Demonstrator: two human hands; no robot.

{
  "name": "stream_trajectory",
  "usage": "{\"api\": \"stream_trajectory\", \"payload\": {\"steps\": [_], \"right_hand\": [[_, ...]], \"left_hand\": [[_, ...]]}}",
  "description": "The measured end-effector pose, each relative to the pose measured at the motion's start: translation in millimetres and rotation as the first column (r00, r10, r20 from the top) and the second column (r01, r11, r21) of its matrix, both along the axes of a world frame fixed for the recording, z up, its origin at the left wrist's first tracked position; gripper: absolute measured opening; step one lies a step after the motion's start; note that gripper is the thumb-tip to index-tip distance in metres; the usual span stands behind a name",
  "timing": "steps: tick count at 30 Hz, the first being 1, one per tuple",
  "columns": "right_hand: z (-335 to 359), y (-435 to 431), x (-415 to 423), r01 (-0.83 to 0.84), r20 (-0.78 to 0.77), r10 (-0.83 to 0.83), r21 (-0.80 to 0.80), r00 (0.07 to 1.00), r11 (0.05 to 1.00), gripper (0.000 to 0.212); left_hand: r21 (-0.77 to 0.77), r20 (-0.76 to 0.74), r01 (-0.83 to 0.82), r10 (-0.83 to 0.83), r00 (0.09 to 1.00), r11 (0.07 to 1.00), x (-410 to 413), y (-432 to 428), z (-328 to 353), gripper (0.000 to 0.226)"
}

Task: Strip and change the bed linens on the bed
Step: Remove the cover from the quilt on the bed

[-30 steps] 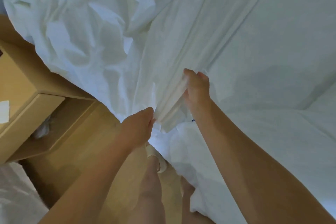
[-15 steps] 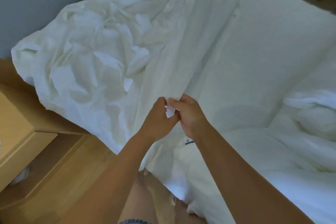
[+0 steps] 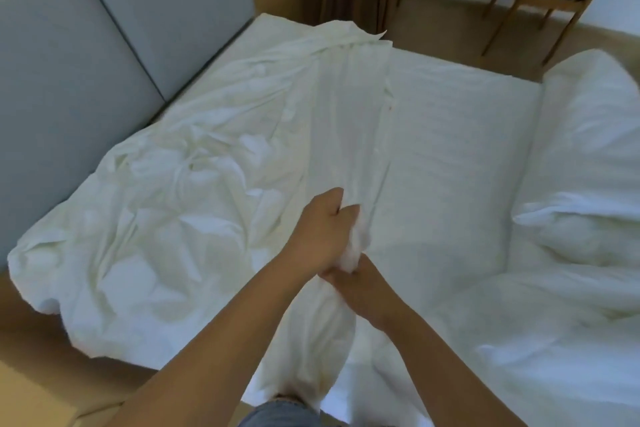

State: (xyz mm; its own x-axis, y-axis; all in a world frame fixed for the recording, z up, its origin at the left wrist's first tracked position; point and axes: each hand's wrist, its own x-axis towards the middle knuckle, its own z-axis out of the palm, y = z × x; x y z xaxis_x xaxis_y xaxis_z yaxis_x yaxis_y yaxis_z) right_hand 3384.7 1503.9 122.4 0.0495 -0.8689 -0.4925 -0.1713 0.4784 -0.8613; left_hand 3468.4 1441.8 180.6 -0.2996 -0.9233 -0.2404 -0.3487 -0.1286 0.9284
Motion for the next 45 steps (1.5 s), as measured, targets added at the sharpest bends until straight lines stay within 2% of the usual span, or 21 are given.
{"api": "stream_trajectory", "payload": {"steps": [2,4,5,7,9,11,13,15,17,19,21,24,30,33,35,37,39,42,43,44,45], "right_hand": [[6,-3,-2,0.184,0.077,-0.183,-0.017,0.98,0.983,0.025],[12,-3,-12,0.298,0.226,-0.289,-0.006,0.93,0.954,0.035],[14,-2,-19,0.334,0.273,-0.326,0.018,0.905,0.943,0.031],[18,3,-32,0.337,0.289,-0.337,0.052,0.896,0.94,0.019],[15,10,-44,0.288,0.246,-0.293,0.056,0.924,0.956,0.017],[10,17,-50,0.223,0.214,-0.233,0.069,0.949,0.972,0.021],[6,26,-52,0.125,0.208,-0.142,0.095,0.968,0.988,0.023],[1,36,-51,0.031,0.199,-0.056,0.13,0.978,0.991,0.03],[-6,46,-53,0.028,0.206,-0.069,0.194,0.976,0.981,0.041],[-8,51,-61,0.01,0.255,-0.067,0.218,0.965,0.976,0.032],[-8,52,-70,-0.055,0.313,-0.012,0.203,0.95,0.978,0.027],[-5,51,-76,-0.111,0.33,0.046,0.181,0.943,0.977,0.026],[-13,48,-73,-0.044,0.327,-0.025,0.201,0.945,0.979,0.025],[-15,45,-74,-0.011,0.354,-0.074,0.23,0.932,0.973,0.028],[-14,40,-74,-0.027,0.362,-0.026,0.141,0.932,0.99,0.031],[-8,31,-69,-0.004,0.269,-0.006,0.034,0.963,0.999,0.019],[0,21,-62,0.003,0.138,0.002,-0.036,0.99,0.999,0.012],[4,14,-53,-0.048,0.041,0.049,-0.028,0.998,0.998,0.017],[4,13,-53,0.001,0.114,0.0,-0.007,0.994,1.0,0.018],[3,12,-54,0.087,0.277,-0.096,0.045,0.956,0.995,0.022],[4,10,-57,0.175,0.476,-0.217,0.133,0.852,0.976,0.028]], "left_hand": [[0.027,-0.087,0.022,-0.019,0.996,0.999,-16,3,7,0.039],[0.076,-0.162,0.001,0.012,0.987,0.997,-24,4,6,0.026],[0.093,-0.106,-0.005,0.015,0.994,0.996,-24,3,1,0.021],[0.164,0.145,0.004,-0.028,0.989,0.987,-15,6,-20,0.04],[0.407,0.249,-0.077,-0.029,0.968,0.91,-4,19,-41,0.063],[0.635,0.146,-0.168,0.097,0.985,0.754,0,36,-57,0.061],[0.717,-0.033,-0.169,0.276,0.961,0.677,-3,44,-66,0.033],[0.694,-0.108,-0.197,0.371,0.922,0.692,-11,42,-69,0.019],[0.656,-0.078,-0.226,0.363,0.928,0.72,-18,38,-63,0.022],[0.63,0.033,-0.189,0.217,0.976,0.754,-21,35,-58,0.038],[0.649,0.139,-0.073,-0.024,0.99,0.757,-21,37,-55,0.052],[0.671,0.19,0.01,-0.185,0.964,0.742,-24,39,-54,0.041],[0.462,0.226,-0.07,-0.04,0.973,0.884,-35,38,-53,0.012],[0.291,0.232,-0.037,-0.033,0.972,0.956,-39,39,-39,0.021],[0.151,0.214,0.068,-0.099,0.972,0.986,-45,40,-26,0.036],[0.055,0.138,0.109,-0.116,0.984,0.992,-51,41,-13,0.044],[0.077,0.049,0.024,-0.027,0.998,0.997,-50,38,-7,0.047],[0.064,0.146,-0.076,0.066,0.987,0.995,-35,29,-12,0.037],[0.086,0.204,-0.098,0.079,0.976,0.991,-29,27,-15,0.036],[0.15,0.242,-0.123,0.085,0.967,0.981,-21,26,-21,0.041],[0.266,0.242,-0.151,0.086,0.966,0.952,-14,28,-26,0.049]]}}
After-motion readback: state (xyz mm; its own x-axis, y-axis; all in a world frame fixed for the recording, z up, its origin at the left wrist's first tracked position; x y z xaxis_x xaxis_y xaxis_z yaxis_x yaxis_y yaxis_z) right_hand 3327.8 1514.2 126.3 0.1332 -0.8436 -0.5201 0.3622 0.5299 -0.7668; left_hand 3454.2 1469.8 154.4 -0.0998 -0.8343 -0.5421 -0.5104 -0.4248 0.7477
